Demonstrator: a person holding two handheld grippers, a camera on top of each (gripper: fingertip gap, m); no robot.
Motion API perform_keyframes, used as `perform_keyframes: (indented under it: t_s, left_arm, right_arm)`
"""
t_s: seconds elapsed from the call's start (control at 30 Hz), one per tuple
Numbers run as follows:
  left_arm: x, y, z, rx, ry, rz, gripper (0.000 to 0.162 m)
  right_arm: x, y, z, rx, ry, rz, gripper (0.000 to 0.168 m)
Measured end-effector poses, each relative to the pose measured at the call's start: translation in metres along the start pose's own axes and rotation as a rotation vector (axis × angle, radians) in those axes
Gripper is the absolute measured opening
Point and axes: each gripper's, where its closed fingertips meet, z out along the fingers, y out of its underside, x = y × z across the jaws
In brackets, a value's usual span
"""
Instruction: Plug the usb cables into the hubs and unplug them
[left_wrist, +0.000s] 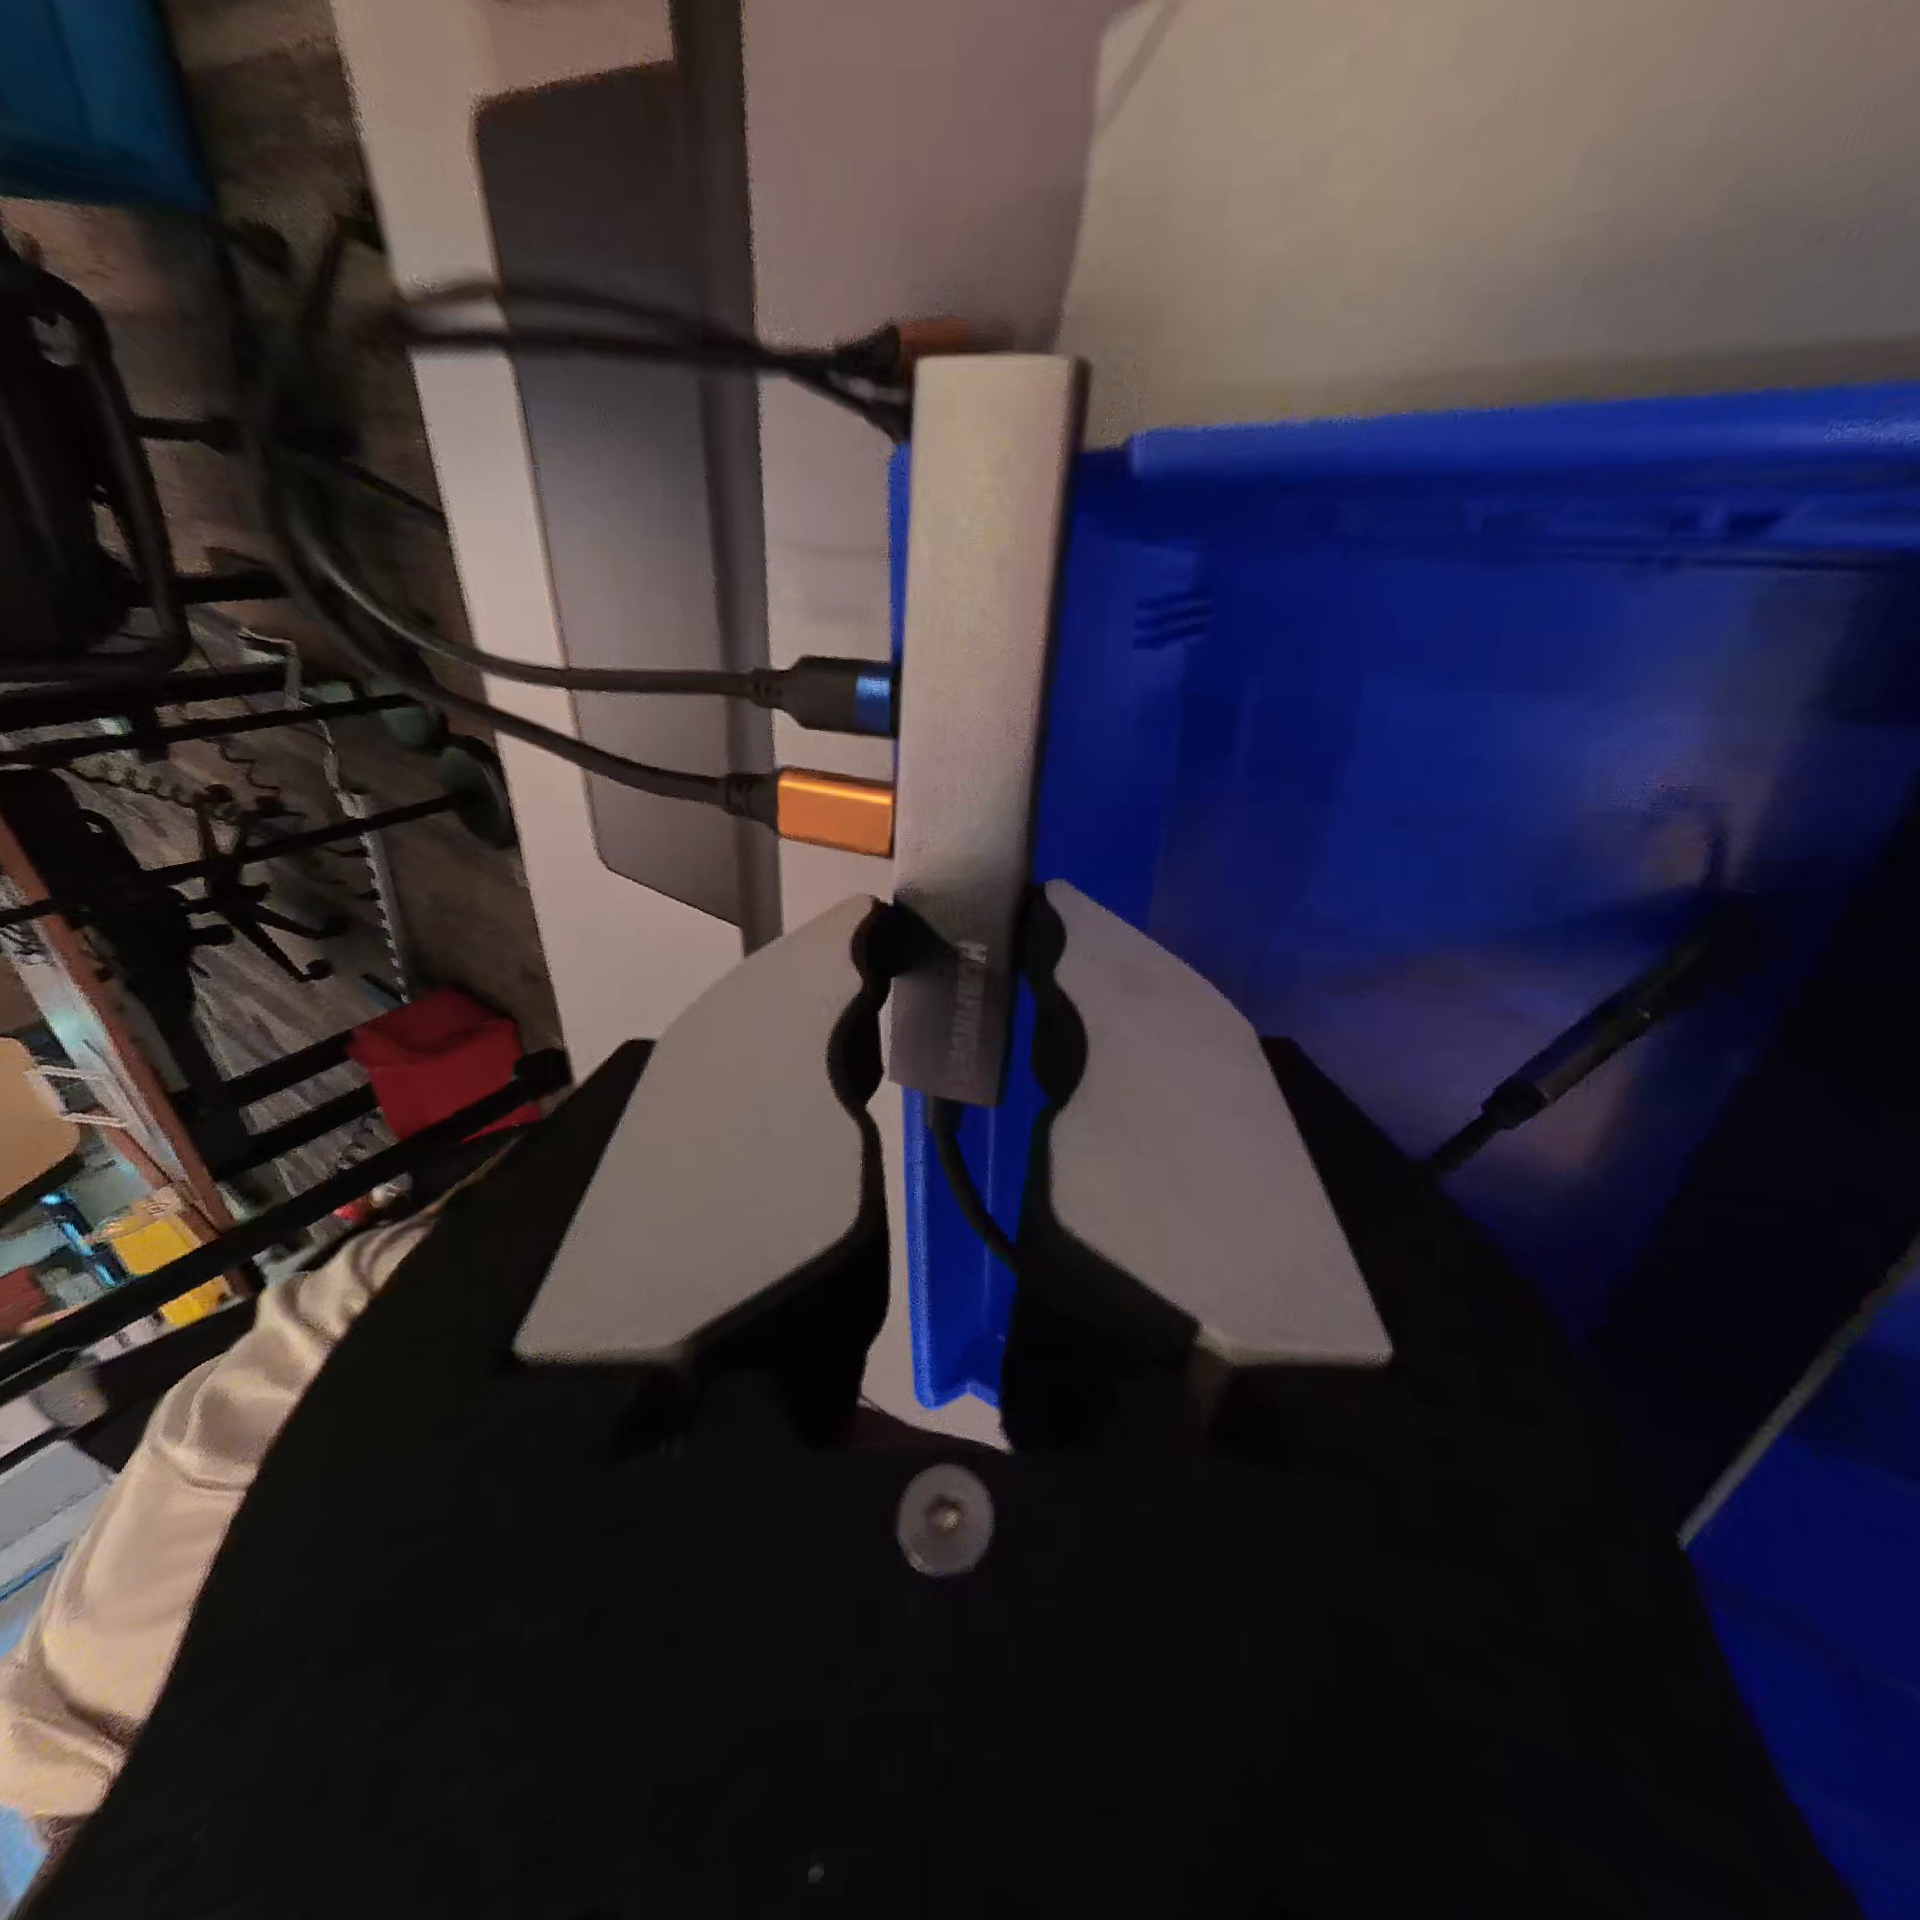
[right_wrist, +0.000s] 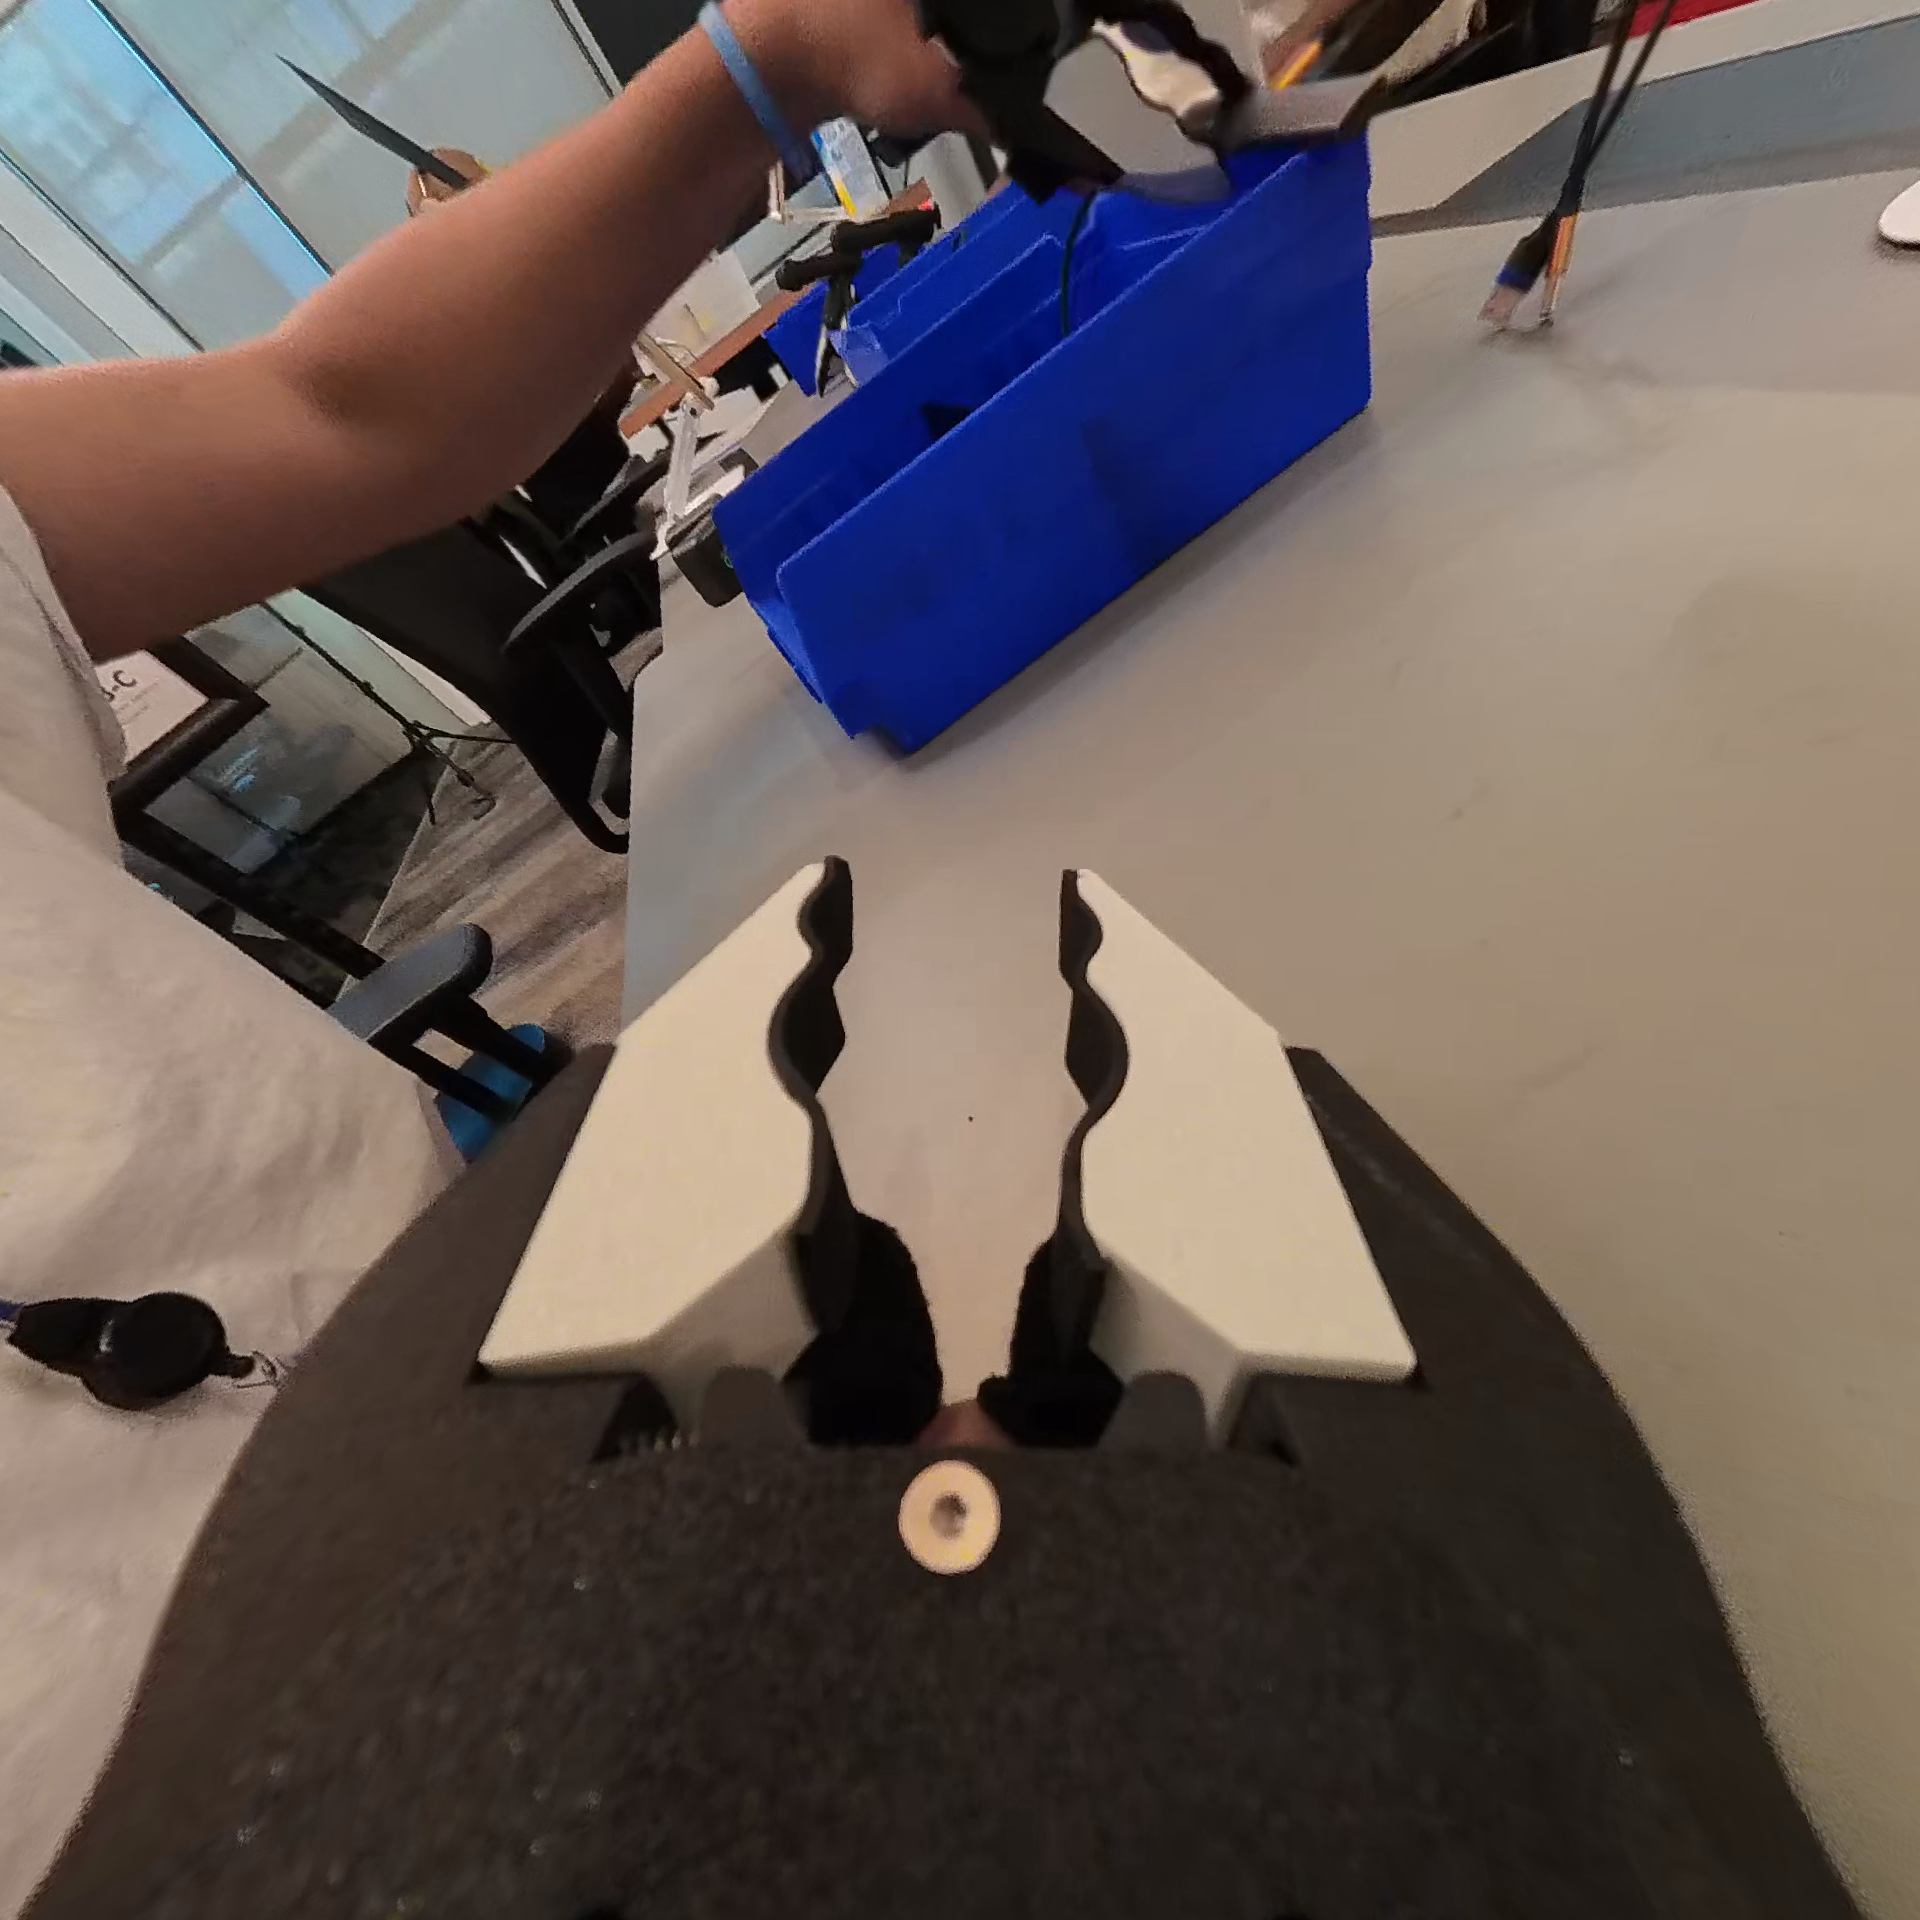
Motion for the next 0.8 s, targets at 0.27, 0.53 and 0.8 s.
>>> perform_keyframes:
  t_s: [0.27, 0.53, 0.8]
  left_arm:
    - [-0.025, -0.022, -0.097, -0.045, -0.557, 0.295, 0.023]
    - [0.029, -0.159, -0.223, 0.138, -0.943, 0.547, 0.023]
    - [0.123, -0.275, -0.241, 0.398, -1.062, 0.584, 0.023]
  right_arm:
    - [0.0, -0.017, -0.005, 0.072, -0.022, 0.03, 0.038]
    - [-0.022, -0.099, -0.007, 0.248, 0.028, -0.181, 0.053]
    - [-0.071, -0.13, -0.014, 0.355, -0.041, -0.3, 0.049]
